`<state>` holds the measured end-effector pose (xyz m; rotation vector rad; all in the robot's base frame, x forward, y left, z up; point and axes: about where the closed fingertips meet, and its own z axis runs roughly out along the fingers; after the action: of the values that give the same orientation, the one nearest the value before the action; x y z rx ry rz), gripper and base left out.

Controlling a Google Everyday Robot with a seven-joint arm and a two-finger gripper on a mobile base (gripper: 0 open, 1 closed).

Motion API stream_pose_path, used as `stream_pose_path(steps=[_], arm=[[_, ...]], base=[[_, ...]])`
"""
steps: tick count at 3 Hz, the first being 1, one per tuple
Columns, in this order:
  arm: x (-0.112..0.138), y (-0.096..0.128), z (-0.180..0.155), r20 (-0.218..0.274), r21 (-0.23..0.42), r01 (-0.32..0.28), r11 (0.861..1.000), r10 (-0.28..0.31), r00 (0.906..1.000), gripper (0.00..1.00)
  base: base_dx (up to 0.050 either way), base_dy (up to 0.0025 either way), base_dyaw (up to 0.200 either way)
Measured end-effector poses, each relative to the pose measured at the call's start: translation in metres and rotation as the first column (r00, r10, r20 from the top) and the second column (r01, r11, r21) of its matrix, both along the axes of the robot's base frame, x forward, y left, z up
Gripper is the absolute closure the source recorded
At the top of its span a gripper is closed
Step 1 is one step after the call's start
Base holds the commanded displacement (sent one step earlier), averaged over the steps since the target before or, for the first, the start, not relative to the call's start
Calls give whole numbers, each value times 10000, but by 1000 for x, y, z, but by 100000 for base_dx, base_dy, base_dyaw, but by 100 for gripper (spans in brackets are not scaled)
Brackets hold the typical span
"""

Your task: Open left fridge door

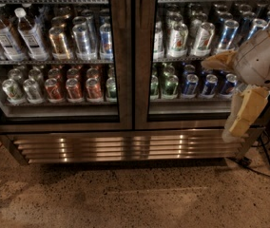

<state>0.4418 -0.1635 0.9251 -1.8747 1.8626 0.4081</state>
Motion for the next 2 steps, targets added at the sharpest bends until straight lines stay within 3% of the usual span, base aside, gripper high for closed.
stream_pose_path(steps=[1,2], arm=[[0,9,3,-18,395,-156,9991,157,9999,0],[0,9,3,-14,383,-160,9991,161,9999,0]], base=[[0,0,0],[0,0,0]])
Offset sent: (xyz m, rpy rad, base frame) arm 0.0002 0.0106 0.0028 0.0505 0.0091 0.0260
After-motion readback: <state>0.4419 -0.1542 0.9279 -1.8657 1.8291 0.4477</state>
